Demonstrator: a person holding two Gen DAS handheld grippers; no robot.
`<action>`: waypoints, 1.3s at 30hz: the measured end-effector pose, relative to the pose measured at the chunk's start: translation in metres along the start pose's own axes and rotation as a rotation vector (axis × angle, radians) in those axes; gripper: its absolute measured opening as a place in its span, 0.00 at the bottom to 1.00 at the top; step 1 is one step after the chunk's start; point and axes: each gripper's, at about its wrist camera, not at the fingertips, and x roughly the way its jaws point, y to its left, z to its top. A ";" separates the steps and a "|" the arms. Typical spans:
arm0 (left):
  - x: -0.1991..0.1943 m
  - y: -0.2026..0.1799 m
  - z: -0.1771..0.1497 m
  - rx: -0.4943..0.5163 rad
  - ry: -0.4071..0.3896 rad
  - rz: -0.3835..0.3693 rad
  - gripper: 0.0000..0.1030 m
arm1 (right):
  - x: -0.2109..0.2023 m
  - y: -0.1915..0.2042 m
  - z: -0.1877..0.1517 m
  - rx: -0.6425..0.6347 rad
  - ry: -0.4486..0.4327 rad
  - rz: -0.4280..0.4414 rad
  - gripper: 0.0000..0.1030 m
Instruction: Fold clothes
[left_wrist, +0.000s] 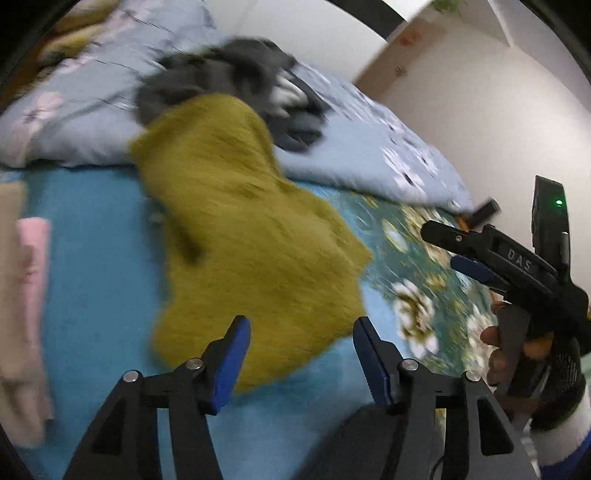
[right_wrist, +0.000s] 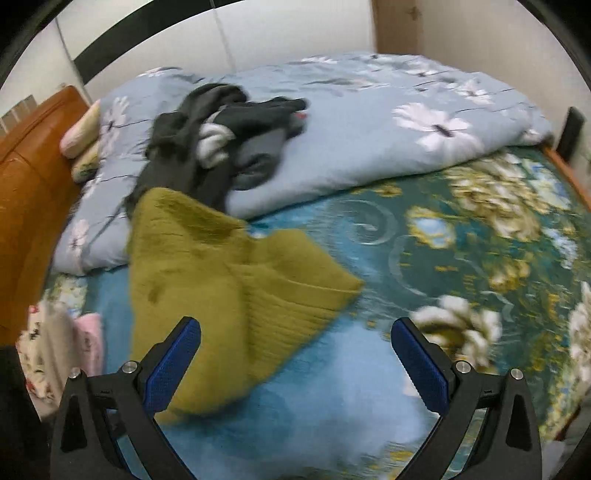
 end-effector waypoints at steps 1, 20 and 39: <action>-0.005 0.007 0.002 -0.003 -0.019 0.024 0.61 | 0.005 0.008 0.003 -0.003 0.006 0.021 1.00; 0.058 0.001 0.027 0.012 0.097 -0.112 0.14 | -0.008 -0.013 -0.008 0.060 0.035 -0.009 1.00; 0.054 -0.044 -0.009 -0.001 0.138 -0.220 0.14 | 0.080 0.083 0.013 -0.179 0.325 0.123 0.87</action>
